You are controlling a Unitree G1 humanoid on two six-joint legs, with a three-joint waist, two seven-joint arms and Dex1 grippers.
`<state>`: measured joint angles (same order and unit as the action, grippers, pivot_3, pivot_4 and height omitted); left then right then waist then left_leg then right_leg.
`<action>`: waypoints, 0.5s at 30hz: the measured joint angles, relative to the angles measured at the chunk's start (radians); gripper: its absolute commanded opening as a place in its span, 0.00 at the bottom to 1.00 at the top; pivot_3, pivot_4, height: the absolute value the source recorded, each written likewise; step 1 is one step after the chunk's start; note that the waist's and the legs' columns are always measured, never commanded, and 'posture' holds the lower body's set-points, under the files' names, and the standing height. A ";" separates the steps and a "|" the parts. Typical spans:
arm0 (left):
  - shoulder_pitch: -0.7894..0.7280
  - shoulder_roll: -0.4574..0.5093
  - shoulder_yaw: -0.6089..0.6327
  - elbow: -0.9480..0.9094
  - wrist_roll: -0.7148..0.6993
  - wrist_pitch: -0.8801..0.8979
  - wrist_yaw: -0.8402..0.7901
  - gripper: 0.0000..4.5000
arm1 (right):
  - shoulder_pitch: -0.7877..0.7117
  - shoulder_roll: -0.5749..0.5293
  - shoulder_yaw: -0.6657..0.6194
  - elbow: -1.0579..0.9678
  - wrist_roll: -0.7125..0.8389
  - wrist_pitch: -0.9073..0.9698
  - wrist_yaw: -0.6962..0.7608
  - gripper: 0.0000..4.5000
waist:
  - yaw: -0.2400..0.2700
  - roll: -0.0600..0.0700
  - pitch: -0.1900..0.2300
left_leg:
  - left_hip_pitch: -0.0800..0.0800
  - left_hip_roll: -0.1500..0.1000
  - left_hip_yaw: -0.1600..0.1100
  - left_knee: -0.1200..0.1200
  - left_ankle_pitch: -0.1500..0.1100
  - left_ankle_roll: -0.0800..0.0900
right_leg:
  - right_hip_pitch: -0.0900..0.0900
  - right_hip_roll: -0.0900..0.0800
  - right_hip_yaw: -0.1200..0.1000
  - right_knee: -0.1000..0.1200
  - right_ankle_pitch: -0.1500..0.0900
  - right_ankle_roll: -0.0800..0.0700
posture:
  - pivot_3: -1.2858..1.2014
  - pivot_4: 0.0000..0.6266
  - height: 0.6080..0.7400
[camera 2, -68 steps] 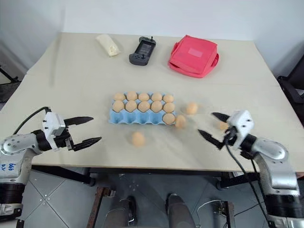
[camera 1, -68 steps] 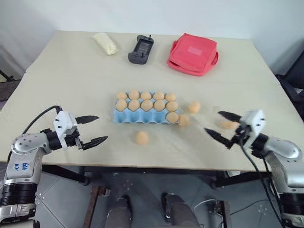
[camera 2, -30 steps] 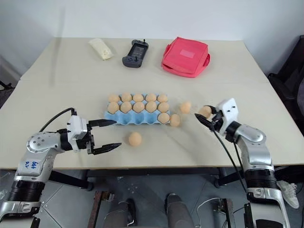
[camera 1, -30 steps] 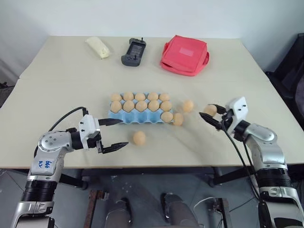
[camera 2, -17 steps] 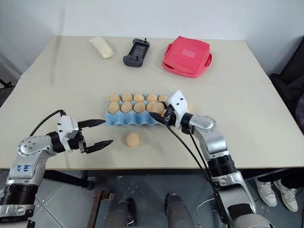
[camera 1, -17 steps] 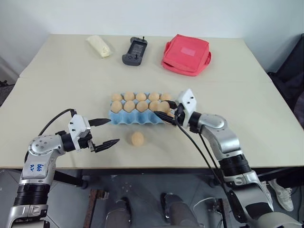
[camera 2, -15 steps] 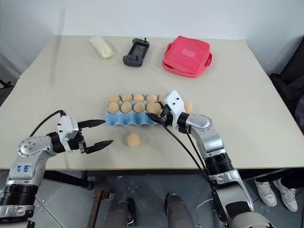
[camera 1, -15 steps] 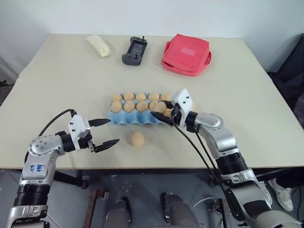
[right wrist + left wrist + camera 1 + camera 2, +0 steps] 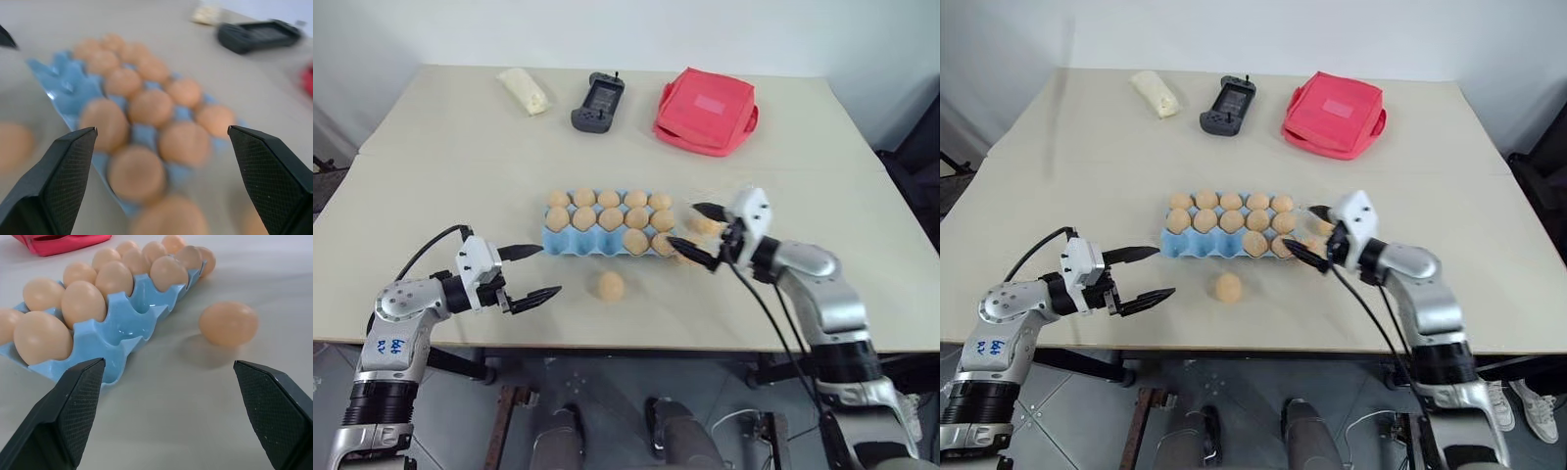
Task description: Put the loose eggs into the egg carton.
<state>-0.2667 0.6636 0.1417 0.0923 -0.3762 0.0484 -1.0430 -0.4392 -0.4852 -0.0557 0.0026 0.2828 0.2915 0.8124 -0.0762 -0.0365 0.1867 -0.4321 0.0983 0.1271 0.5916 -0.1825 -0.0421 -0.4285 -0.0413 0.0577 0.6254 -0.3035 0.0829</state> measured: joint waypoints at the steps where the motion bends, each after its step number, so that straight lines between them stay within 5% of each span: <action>1: -0.010 -0.004 -0.002 0.001 -0.001 0.001 0.001 1.00 | 0.034 -0.013 -0.032 0.000 0.005 -0.020 -0.002 1.00 | 0.000 0.000 0.000 | 0.000 -0.001 0.000 0.000 0.000 0.001 | 0.001 0.000 0.000 0.000 0.000 0.000 | 0.52 0.24 1.00; 9: -0.064 -0.022 -0.027 0.027 0.012 -0.004 -0.007 1.00 | 0.206 -0.088 -0.193 0.124 0.002 -0.173 -0.022 1.00 | -0.013 0.000 0.000 | 0.004 -0.002 0.002 0.003 0.001 0.003 | 0.003 0.001 0.005 0.000 0.000 0.000 | 0.52 0.24 1.00; 15: -0.077 -0.022 -0.041 0.041 0.021 -0.007 -0.018 1.00 | 0.132 -0.088 -0.170 0.207 -0.006 -0.192 -0.009 1.00 | -0.029 0.000 0.000 | 0.007 -0.003 0.002 0.004 0.002 0.004 | 0.005 0.001 0.006 0.002 0.001 0.001 | 0.52 0.24 1.00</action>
<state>-0.3442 0.6421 0.1005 0.1334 -0.3556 0.0416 -1.0607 -0.3073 -0.5730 -0.2257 0.2098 0.2764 0.0997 0.8037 -0.1054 -0.0366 0.1869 -0.4246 0.0958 0.1289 0.5956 -0.1804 -0.0380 -0.4231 -0.0402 0.0640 0.6270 -0.3024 0.0835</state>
